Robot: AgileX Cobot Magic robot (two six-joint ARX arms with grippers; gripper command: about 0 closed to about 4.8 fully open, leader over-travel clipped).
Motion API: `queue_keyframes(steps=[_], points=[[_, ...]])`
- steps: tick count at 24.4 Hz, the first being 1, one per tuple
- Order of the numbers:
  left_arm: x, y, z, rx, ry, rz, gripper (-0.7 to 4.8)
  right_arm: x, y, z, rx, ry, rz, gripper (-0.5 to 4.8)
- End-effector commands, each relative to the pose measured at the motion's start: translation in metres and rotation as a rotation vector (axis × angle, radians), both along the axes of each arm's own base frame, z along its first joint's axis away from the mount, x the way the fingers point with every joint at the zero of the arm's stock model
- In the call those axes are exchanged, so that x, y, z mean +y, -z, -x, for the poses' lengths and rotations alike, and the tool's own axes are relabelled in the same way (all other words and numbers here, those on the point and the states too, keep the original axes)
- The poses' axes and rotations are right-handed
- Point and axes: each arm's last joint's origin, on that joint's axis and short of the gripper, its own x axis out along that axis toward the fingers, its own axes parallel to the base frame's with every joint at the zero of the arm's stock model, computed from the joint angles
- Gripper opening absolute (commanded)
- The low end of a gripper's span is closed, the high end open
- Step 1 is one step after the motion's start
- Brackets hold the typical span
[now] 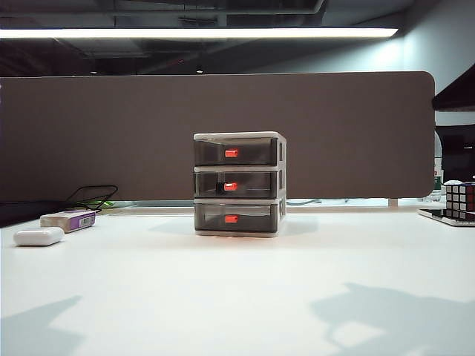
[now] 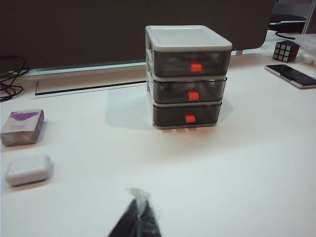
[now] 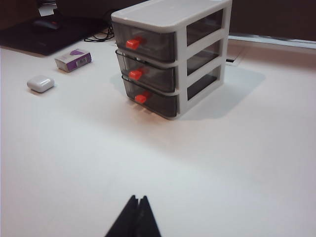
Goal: Open the second layer of the drawer on the table, pick up the transparent tape on the table and put it in, and finally close the drawer.
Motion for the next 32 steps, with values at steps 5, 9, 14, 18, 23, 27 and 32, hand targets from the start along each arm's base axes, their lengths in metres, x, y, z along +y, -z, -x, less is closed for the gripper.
queue_keyframes(steps=[5, 9, 14, 18, 23, 27, 32], points=[[0.002, 0.019, 0.003, 0.048, -0.004, -0.035, -0.04, -0.006, 0.0, 0.007, -0.01, 0.099, 0.019, -0.05], [0.0, 0.026, 0.002, 0.046, 0.004, -0.071, -0.05, -0.009, 0.009, 0.011, -0.029, 0.138, 0.016, -0.05], [-0.001, 0.027, 0.0, 0.003, 0.039, -0.107, -0.05, -0.013, 0.049, 0.021, 0.009, 0.177, -0.098, -0.05], [0.002, 0.027, -0.005, 0.006, 0.067, -0.107, -0.05, -0.016, 0.051, 0.023, -0.016, 0.199, -0.049, -0.05], [0.017, 0.026, -0.02, 0.001, 0.037, -0.114, -0.05, -0.024, 0.05, 0.021, -0.041, 0.266, -0.007, -0.05], [0.048, 0.02, -0.034, -0.038, -0.051, -0.066, -0.05, -0.034, 0.048, 0.018, -0.076, 0.36, 0.011, -0.05], [0.065, 0.017, -0.035, -0.048, -0.123, -0.01, -0.05, -0.036, 0.044, 0.018, -0.113, 0.386, 0.0, -0.05]])
